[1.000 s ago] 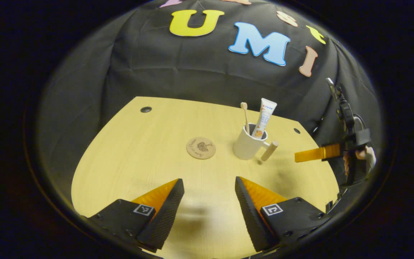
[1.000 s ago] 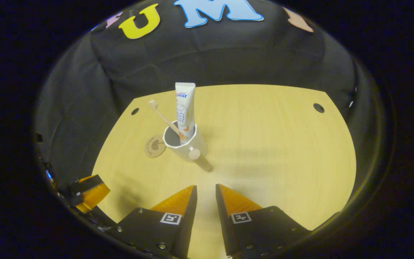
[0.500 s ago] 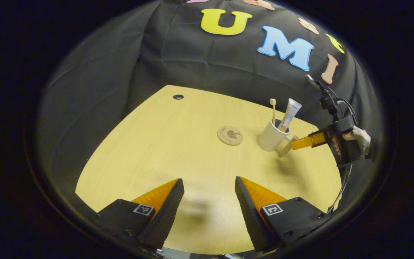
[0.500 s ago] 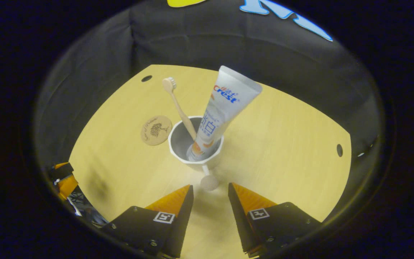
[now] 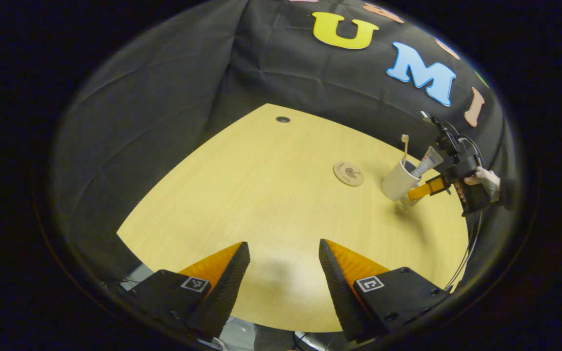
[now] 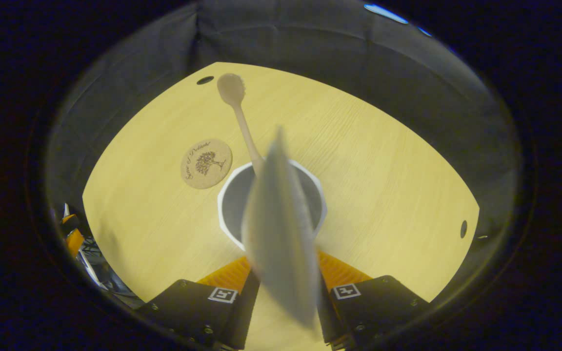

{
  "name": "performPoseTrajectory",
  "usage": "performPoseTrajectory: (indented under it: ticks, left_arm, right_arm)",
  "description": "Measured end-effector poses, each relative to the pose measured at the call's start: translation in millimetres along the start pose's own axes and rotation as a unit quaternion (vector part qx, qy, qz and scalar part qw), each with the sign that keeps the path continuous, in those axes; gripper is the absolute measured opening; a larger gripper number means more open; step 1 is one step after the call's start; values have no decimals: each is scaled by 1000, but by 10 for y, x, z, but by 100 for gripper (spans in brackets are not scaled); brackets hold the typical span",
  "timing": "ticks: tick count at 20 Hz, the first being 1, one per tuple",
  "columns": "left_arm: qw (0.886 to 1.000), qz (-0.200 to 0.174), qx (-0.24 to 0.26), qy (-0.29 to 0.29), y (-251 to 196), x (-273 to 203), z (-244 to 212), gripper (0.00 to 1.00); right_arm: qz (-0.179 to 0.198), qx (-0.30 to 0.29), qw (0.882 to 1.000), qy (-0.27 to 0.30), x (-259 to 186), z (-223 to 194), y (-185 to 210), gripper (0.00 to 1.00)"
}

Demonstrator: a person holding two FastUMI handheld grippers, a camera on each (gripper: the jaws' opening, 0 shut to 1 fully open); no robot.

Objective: Put the toothbrush and toothpaste on the desktop into the cup, then pick up the cup and place it on the coaster on the desktop.

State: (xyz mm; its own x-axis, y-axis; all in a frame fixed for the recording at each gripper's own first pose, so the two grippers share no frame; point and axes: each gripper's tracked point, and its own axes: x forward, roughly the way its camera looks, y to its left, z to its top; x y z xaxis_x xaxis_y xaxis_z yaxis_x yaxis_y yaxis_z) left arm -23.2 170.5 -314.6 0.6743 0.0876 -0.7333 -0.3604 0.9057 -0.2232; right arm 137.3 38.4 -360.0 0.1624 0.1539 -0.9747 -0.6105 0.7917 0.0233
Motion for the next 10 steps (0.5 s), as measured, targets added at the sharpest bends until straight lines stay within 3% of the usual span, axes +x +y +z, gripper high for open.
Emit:
performPoseTrajectory:
  ticks: [4, 6, 10]
  left_arm:
    - [1000, 19, -14, 3, 186, -103, 13, 94]
    - [999, 24, -20, 5, 254, -111, -30, 94]
    - [999, 29, -24, 5, 283, -80, -7, 94]
  right_arm:
    - [-1, -7, 1000, 9, 127, 5, 3, 54]
    - [1, -2, 1000, 16, 196, -3, 11, 38]
    - [1, -3, 1000, 14, 211, 1, 15, 27]
